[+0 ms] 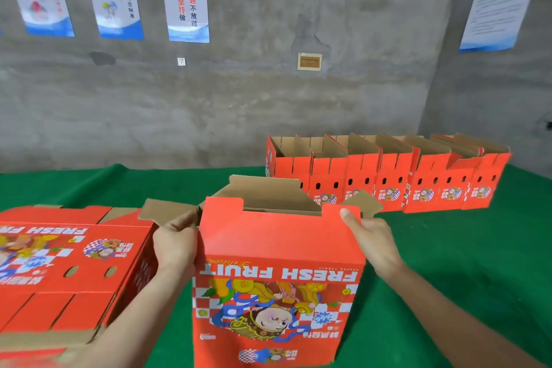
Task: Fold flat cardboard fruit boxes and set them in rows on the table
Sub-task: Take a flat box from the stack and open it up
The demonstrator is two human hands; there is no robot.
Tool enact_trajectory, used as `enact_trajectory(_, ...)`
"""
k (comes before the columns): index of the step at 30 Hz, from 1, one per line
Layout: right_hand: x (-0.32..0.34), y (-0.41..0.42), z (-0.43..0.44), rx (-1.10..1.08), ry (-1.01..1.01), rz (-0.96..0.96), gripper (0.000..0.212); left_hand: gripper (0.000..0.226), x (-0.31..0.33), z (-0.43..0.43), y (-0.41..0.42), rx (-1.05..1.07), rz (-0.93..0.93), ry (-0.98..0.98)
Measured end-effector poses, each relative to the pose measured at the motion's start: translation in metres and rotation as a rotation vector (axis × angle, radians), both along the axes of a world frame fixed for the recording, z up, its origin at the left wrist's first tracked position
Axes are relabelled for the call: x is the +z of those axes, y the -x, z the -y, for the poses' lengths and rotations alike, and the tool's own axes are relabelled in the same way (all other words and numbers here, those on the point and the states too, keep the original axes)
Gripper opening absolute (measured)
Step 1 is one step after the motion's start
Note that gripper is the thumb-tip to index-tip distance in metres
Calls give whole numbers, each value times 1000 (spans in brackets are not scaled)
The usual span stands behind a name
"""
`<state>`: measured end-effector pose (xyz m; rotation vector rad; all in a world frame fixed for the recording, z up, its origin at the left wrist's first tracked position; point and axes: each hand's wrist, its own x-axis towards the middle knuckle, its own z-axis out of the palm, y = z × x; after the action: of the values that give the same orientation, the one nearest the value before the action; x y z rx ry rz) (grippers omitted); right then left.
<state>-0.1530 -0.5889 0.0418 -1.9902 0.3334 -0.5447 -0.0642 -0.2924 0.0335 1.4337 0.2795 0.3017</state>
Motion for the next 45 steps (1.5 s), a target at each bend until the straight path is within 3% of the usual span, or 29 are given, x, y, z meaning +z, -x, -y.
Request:
enact_trajectory(3,1,-11,-4,-16,-107,-39,63,29,2,-1,4,-6,-7,91)
enact_trajectory(6,3,-18,-12,-22,-24,-43,63,42,3,-6,10,-73,-3,143)
enact_trajectory(9,3,-23,-12,37,-102,-37,50,56,5,-12,15,-101,-2,21)
enact_trajectory(11,10,-25,-10,83,-182,-52,54,69,4,-17,18,-66,8,-89)
enact_trajectory(13,18,-23,-8,80,-144,-63,48,74,0,-19,22,-31,38,-216)
enact_trajectory(16,17,-15,-7,-3,134,-85,57,74,-8,-11,31,-36,103,-377)
enact_trajectory(18,10,-8,-4,-35,285,-76,28,73,-7,-3,34,-44,153,-514)
enact_trajectory(19,10,-5,-1,-25,332,-117,28,73,-5,0,35,-46,178,-587)
enact_trajectory(21,4,1,6,-32,470,-305,69,70,0,6,34,-60,217,-716)
enact_trajectory(23,4,5,5,-157,811,-368,72,69,5,9,33,-76,239,-808)
enact_trajectory(25,6,4,-2,-202,1089,-237,71,71,6,11,32,-71,259,-863)
enact_trajectory(27,8,0,-12,-16,1185,-104,71,75,5,9,31,-65,265,-904)
enact_trajectory(29,15,-11,-27,368,1075,-99,67,72,4,7,29,-72,278,-930)
enact_trajectory(31,20,-23,-42,574,897,-159,55,64,4,7,27,-93,300,-967)
enact_trajectory(34,13,-46,-44,438,971,-218,64,63,3,5,24,-109,351,-986)
enact_trajectory(36,6,-53,-37,389,883,-365,79,78,-1,2,22,-136,438,-931)
enact_trajectory(39,1,-56,-31,405,802,-465,93,100,-2,-1,25,-394,615,-795)
enact_trajectory(41,2,-55,-32,397,802,-469,96,86,-2,-2,24,-568,550,-822)
enact_trajectory(42,2,-55,-33,393,805,-460,96,70,1,-2,21,-604,483,-931)
enact_trajectory(45,2,-51,-34,375,807,-392,89,41,17,4,0,-537,348,-1108)
